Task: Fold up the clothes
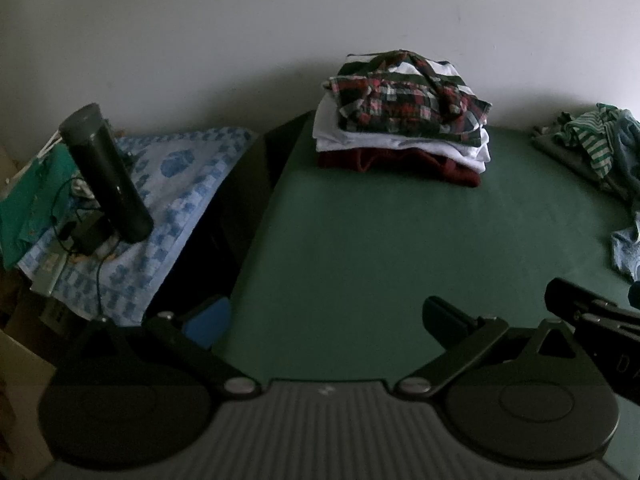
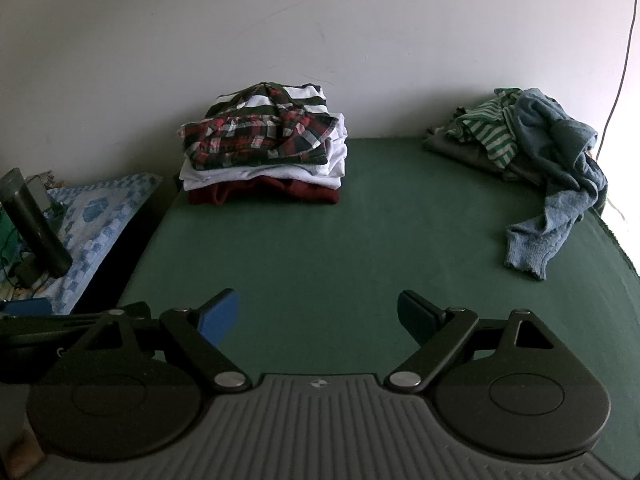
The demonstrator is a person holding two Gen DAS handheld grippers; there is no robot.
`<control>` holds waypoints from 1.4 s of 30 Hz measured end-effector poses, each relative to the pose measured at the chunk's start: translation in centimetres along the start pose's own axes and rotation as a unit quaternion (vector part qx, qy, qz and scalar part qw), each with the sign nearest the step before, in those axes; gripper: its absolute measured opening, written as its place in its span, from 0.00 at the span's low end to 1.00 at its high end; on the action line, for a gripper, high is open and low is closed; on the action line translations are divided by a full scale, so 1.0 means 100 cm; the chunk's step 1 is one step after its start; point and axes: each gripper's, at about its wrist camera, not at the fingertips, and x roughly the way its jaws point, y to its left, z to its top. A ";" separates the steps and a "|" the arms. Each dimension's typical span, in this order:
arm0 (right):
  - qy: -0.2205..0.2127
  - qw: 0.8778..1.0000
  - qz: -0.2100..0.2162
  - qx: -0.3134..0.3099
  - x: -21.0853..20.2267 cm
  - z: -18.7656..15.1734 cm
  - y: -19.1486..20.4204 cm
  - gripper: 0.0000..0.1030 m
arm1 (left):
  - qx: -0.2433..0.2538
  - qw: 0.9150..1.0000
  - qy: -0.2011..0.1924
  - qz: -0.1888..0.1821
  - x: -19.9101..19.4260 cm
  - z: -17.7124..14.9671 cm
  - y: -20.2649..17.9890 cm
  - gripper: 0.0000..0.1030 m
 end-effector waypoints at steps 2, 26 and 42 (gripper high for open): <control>-0.001 1.000 -0.001 0.000 0.000 0.000 0.000 0.86 | 0.000 1.000 0.000 0.000 0.000 0.000 0.000 0.99; -0.002 1.000 -0.005 -0.002 0.002 -0.001 -0.004 0.86 | 0.005 1.000 0.003 -0.001 0.001 0.001 -0.002 0.99; 0.002 1.000 -0.016 0.008 0.007 0.000 -0.010 0.86 | 0.014 1.000 0.007 -0.004 0.005 0.001 -0.005 0.99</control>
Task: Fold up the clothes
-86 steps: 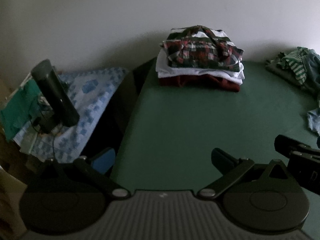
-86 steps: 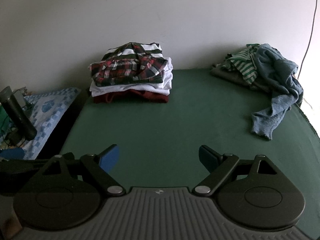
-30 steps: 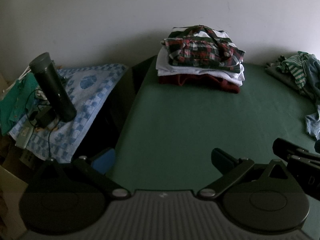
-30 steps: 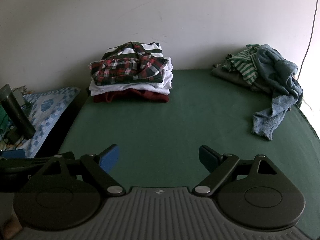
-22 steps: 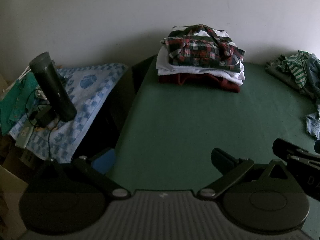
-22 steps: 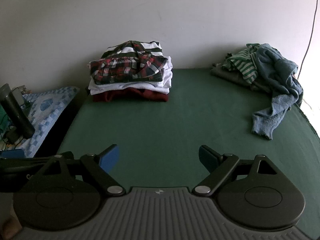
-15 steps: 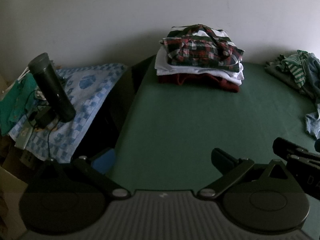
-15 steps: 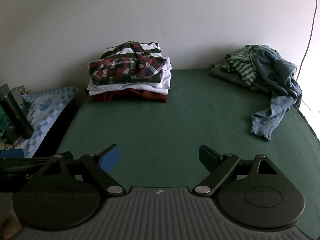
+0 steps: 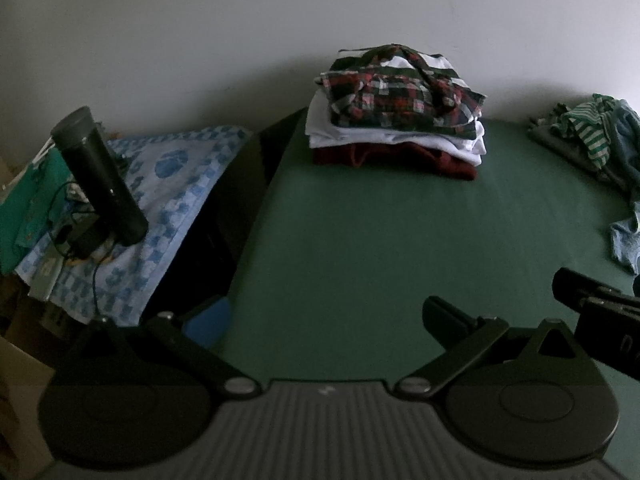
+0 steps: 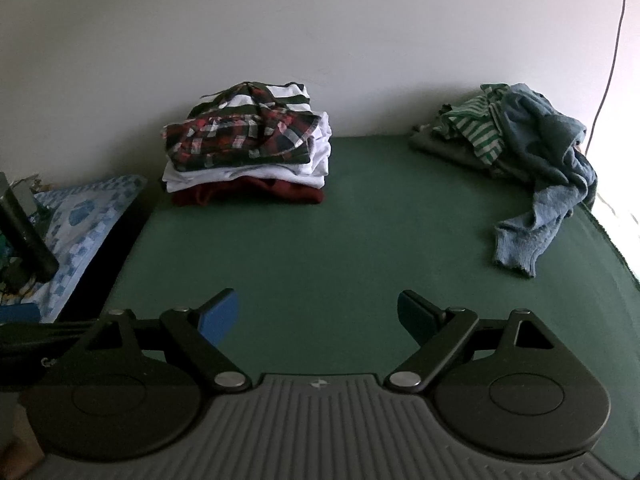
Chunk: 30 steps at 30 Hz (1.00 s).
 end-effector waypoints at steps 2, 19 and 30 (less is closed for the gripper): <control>0.000 1.000 0.000 0.001 0.001 0.000 0.000 0.86 | 0.002 1.000 0.001 0.000 0.001 -0.001 -0.001 0.99; 0.003 1.000 0.001 0.002 0.003 -0.001 0.000 0.86 | -0.004 1.000 0.001 -0.011 0.003 -0.003 0.000 0.99; 0.003 1.000 -0.001 0.001 0.004 -0.002 0.003 0.86 | -0.001 1.000 -0.003 -0.009 0.002 -0.003 0.001 0.99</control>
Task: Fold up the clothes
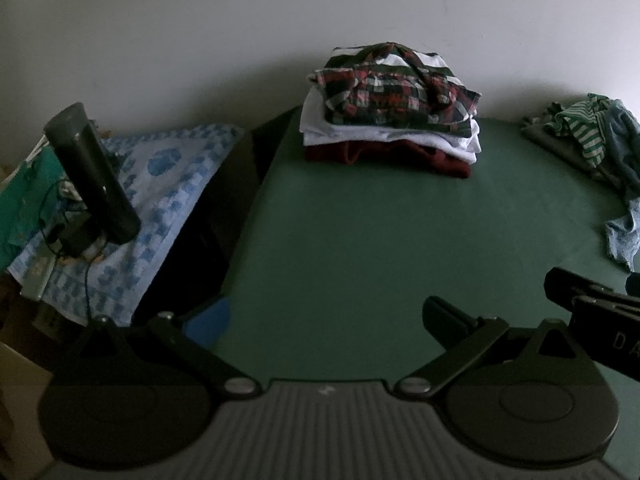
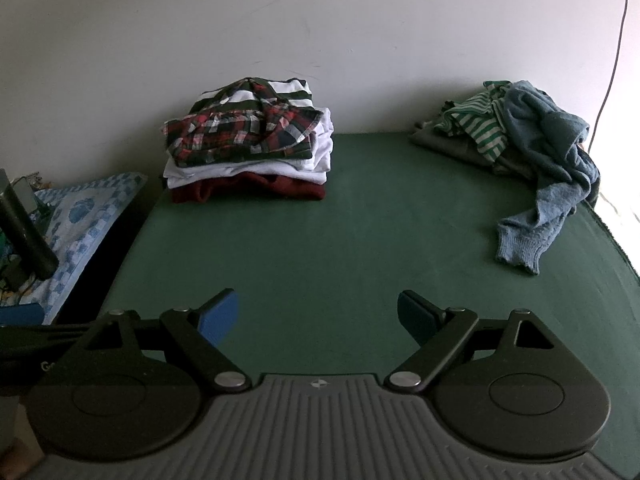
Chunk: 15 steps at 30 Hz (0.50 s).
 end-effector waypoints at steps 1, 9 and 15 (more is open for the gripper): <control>0.000 1.000 -0.001 -0.001 0.000 0.000 0.000 0.86 | 0.000 1.000 -0.001 0.001 0.000 0.000 0.000 0.99; 0.000 1.000 -0.001 -0.001 -0.001 -0.001 0.000 0.86 | -0.002 1.000 0.003 0.002 0.001 0.000 0.001 0.99; -0.002 1.000 -0.001 -0.003 -0.002 -0.001 0.000 0.86 | 0.001 1.000 -0.001 0.005 0.001 0.000 0.001 0.99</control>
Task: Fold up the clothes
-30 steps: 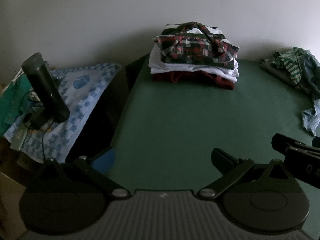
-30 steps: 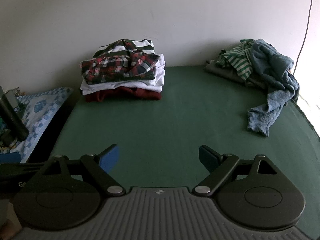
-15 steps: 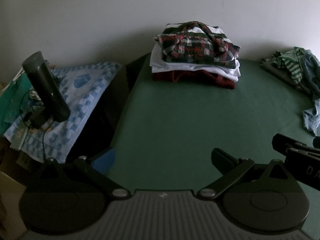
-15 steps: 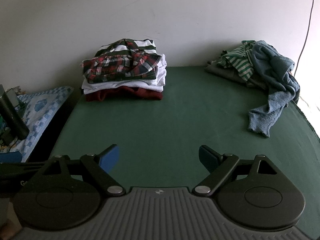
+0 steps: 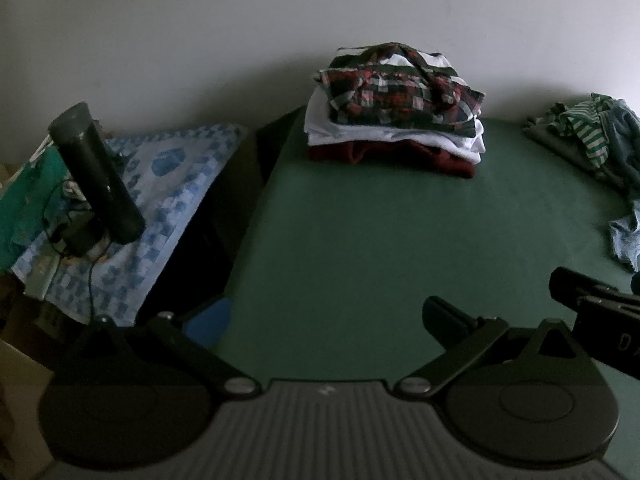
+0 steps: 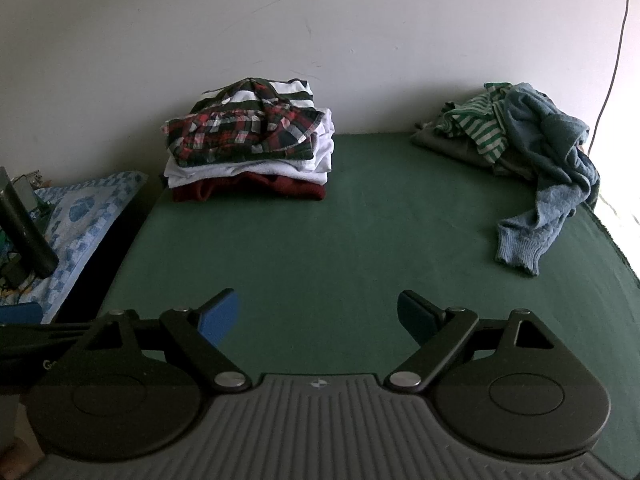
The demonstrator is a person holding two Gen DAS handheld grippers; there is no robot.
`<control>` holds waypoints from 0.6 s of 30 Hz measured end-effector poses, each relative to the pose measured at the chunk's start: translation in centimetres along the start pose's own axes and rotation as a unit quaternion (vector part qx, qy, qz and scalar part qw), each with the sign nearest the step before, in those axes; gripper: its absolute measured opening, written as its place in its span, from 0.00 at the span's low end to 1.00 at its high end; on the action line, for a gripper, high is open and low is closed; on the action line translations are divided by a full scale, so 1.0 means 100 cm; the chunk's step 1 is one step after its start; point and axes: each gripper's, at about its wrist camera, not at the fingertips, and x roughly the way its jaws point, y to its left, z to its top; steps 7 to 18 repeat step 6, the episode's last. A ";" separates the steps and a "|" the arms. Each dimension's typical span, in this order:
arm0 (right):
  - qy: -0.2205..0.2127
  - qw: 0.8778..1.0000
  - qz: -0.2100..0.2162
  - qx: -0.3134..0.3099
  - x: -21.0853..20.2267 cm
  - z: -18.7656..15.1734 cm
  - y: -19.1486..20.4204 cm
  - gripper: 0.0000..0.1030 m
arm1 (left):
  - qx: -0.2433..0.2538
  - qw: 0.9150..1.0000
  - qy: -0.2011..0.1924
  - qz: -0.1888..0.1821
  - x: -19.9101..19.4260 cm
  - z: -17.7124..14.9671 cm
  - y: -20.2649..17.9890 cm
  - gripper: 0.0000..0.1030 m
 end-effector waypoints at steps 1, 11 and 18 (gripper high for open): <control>0.000 1.000 0.000 0.000 0.000 0.000 0.000 0.86 | 0.001 1.000 -0.001 0.000 0.000 0.000 0.000 0.99; 0.002 1.000 0.000 0.001 0.000 0.000 0.001 0.86 | 0.001 1.000 0.000 0.001 0.000 0.000 0.000 0.99; 0.002 1.000 0.000 0.001 0.000 0.000 0.001 0.86 | 0.001 1.000 0.000 0.001 0.000 0.000 0.000 0.99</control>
